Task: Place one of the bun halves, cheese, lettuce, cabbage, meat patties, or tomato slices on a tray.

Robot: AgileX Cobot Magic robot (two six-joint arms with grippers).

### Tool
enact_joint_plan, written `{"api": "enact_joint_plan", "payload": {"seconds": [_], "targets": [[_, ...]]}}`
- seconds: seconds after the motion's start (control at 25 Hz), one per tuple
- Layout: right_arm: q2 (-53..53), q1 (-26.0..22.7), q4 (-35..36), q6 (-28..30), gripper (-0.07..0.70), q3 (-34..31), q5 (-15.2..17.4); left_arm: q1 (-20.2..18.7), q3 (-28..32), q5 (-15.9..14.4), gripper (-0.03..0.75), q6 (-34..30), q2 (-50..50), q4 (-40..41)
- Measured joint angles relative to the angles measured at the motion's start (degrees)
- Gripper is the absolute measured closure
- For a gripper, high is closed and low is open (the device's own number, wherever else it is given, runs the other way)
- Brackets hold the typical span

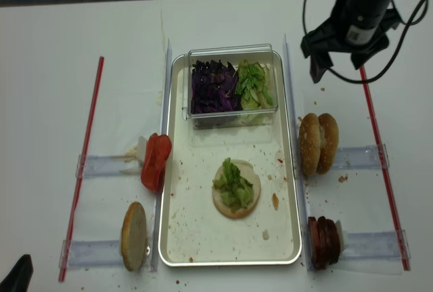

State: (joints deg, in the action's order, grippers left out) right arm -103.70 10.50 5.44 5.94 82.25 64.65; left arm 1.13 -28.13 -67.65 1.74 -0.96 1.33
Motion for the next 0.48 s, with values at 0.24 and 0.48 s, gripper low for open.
{"api": "enact_joint_plan", "payload": {"seconds": [0.24, 0.48], "targets": [[0.00, -9.24, -0.21, -0.20, 0.005, 0.00, 1.24, 0.00, 0.00, 0.00, 0.165, 0.00, 0.00, 0.00], [0.00, -10.52, -1.69, 0.15, 0.005, 0.00, 2.04, 0.00, 0.00, 0.00, 0.165, 0.00, 0.00, 0.00]]}}
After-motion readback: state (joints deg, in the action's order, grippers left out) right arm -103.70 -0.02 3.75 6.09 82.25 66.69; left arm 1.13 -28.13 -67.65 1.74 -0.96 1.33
